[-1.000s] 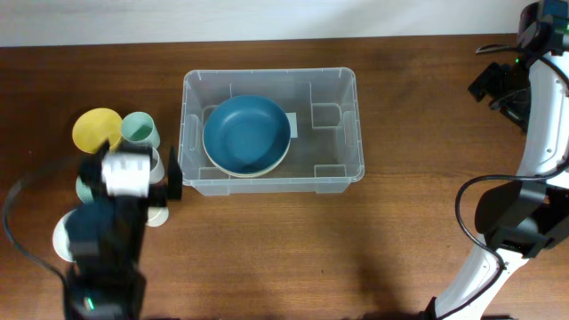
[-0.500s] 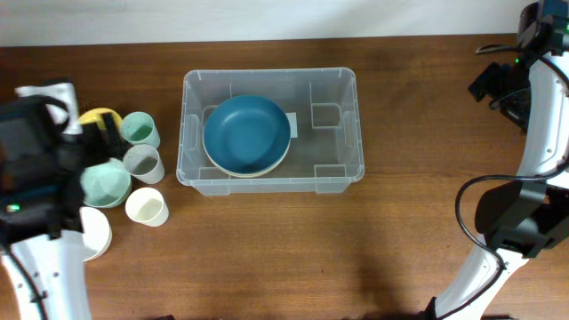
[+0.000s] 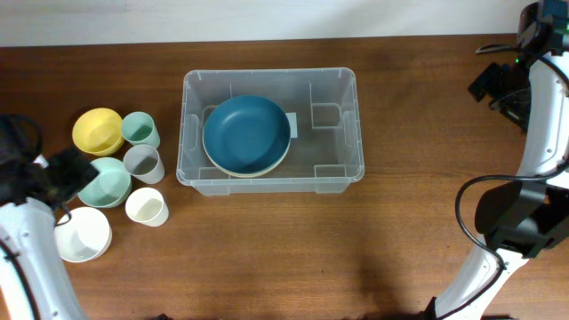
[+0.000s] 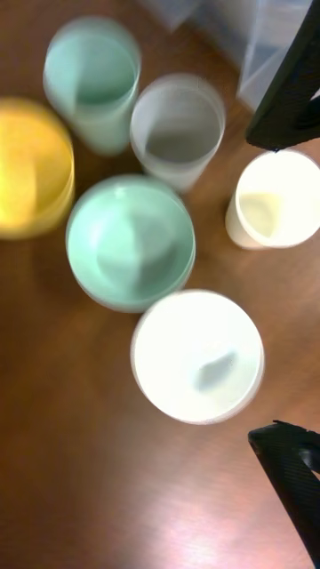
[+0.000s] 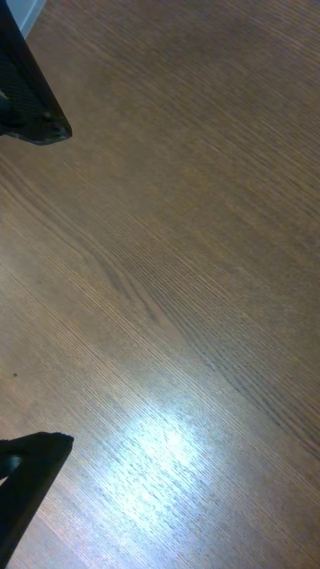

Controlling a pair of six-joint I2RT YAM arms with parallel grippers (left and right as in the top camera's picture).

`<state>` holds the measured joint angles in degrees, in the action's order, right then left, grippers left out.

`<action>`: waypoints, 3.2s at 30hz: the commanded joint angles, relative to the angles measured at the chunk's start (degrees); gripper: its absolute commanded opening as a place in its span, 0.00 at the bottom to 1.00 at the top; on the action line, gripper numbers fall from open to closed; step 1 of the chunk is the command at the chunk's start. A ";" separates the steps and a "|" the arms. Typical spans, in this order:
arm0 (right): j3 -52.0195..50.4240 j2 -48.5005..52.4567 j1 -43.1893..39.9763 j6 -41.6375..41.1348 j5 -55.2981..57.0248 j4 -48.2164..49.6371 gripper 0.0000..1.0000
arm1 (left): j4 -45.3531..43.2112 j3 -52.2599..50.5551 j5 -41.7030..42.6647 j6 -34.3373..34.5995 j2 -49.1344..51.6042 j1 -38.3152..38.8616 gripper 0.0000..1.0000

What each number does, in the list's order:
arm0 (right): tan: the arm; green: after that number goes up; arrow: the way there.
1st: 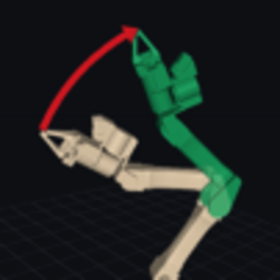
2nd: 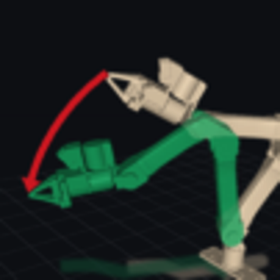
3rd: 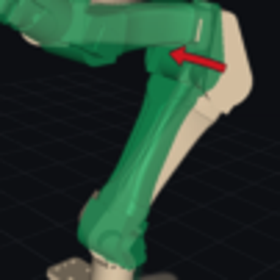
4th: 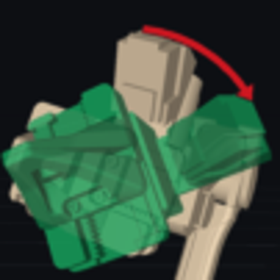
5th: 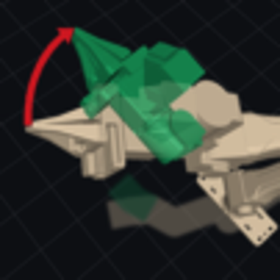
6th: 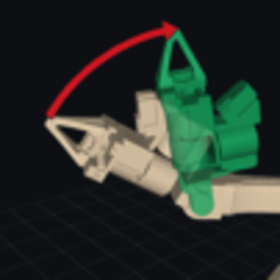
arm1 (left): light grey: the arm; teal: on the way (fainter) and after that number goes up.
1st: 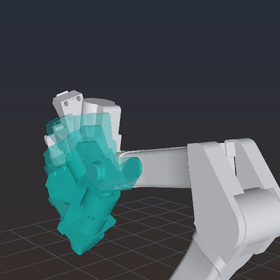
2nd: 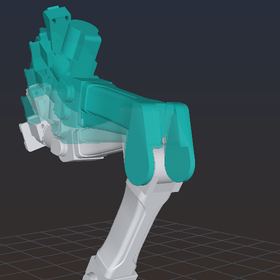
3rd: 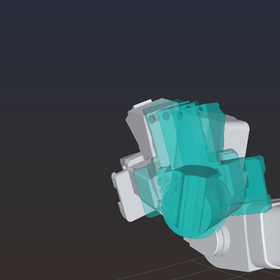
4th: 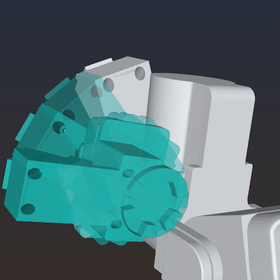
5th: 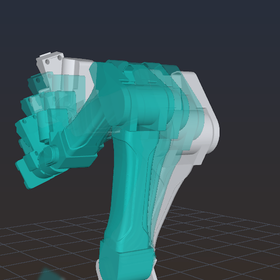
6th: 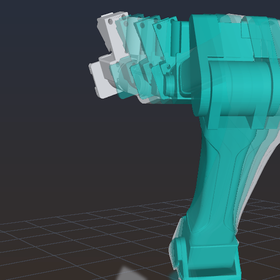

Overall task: Pack container
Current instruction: 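Move left gripper to the white bowl and grasp its rim, then lift the white bowl with left gripper and carry it into the bin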

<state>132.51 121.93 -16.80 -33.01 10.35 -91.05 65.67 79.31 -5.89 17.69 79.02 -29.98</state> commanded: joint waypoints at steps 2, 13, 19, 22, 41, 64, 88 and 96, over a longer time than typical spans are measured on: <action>-0.24 0.37 -0.04 -0.48 0.13 0.04 0.99 | 1.51 0.28 1.05 11.82 1.31 -5.29 1.00; -0.24 0.37 -0.04 -0.50 0.13 0.04 0.99 | 6.19 0.22 4.87 15.58 4.98 -14.08 1.00; -0.24 0.37 -0.04 -0.50 0.15 0.04 0.99 | 7.89 -1.09 6.80 17.03 6.60 -18.53 1.00; -0.24 0.37 -0.04 -0.50 0.13 0.04 0.99 | 7.65 -4.00 6.29 16.98 7.19 -19.32 1.00; -0.24 0.37 -0.04 -0.50 0.13 0.04 0.99 | -9.81 -23.02 6.97 17.07 8.04 -21.22 1.00; -0.24 0.37 -0.04 -0.50 0.13 0.04 0.99 | -18.12 -23.02 7.23 17.03 18.69 -23.45 0.67; -0.24 0.37 -0.04 -0.48 0.13 0.04 0.99 | -14.95 -20.15 7.19 17.07 18.18 -23.71 0.01; -0.24 0.37 -0.04 -0.50 0.13 0.04 0.99 | -4.81 -6.84 7.02 17.05 12.66 -26.62 0.01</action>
<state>132.51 121.93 -16.80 -33.01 10.35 -91.05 59.16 66.28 1.91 34.76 96.47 -55.27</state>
